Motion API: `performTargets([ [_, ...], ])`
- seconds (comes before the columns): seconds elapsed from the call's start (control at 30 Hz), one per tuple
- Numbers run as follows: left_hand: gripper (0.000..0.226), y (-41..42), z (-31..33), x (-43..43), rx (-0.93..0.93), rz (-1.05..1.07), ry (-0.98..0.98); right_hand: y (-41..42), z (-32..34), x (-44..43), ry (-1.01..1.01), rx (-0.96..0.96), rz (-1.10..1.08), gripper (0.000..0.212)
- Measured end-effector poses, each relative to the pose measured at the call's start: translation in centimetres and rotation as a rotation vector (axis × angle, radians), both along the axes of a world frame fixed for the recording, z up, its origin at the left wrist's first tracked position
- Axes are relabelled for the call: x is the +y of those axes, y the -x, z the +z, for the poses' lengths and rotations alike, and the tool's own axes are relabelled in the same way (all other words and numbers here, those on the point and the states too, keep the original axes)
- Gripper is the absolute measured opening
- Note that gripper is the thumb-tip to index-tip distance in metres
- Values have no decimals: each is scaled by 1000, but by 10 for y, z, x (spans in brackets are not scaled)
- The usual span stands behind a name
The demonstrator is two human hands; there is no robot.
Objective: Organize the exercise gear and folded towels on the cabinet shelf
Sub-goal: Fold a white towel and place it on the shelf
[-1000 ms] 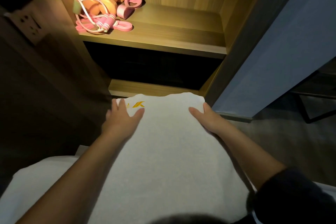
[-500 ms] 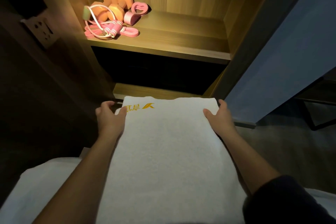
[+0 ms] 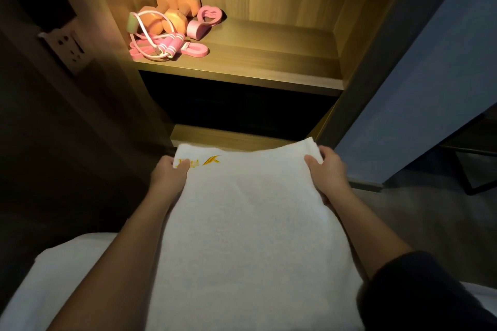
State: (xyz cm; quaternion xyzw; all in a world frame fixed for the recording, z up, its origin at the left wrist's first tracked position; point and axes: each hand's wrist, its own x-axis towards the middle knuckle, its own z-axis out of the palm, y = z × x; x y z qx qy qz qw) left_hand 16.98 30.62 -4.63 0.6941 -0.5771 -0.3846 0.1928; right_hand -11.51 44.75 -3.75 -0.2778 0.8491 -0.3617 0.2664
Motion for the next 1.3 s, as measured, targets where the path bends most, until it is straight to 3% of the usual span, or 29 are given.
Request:
performTargets([
  [0.17, 35, -1, -2, -1, 77, 62, -224, 4, -8, 1, -265, -153, 8, 51],
  [0.33, 33, -9, -7, 1, 81, 36, -90, 6, -10, 1, -77, -81, -57, 43],
  [0.4, 39, -3, -5, 7, -21, 10, -68, -1, -7, 3, -111, -42, -34, 43],
  [0.5, 46, 2, 5, 17, -368, -89, 170, -9, 5, 7, -247, 231, 84, 52],
  [0.6, 67, 12, 15, 50, -409, -301, 443, -34, 18, 15, -105, 529, 295, 59],
  [0.7, 72, 23, 8, 104, -484, -698, 424, -75, 7, 34, -162, 688, 671, 67],
  [0.77, 76, 14, 4, 123, -557, -814, 396, -80, -4, 49, -252, 722, 770, 71],
  [1.1, 71, -50, 13, 141, -479, -992, 367, -36, 7, 123, -224, 569, 840, 63],
  [1.3, 55, -98, 21, 150, -103, -1055, 399, -20, 15, 184, -111, 533, 1017, 56],
])
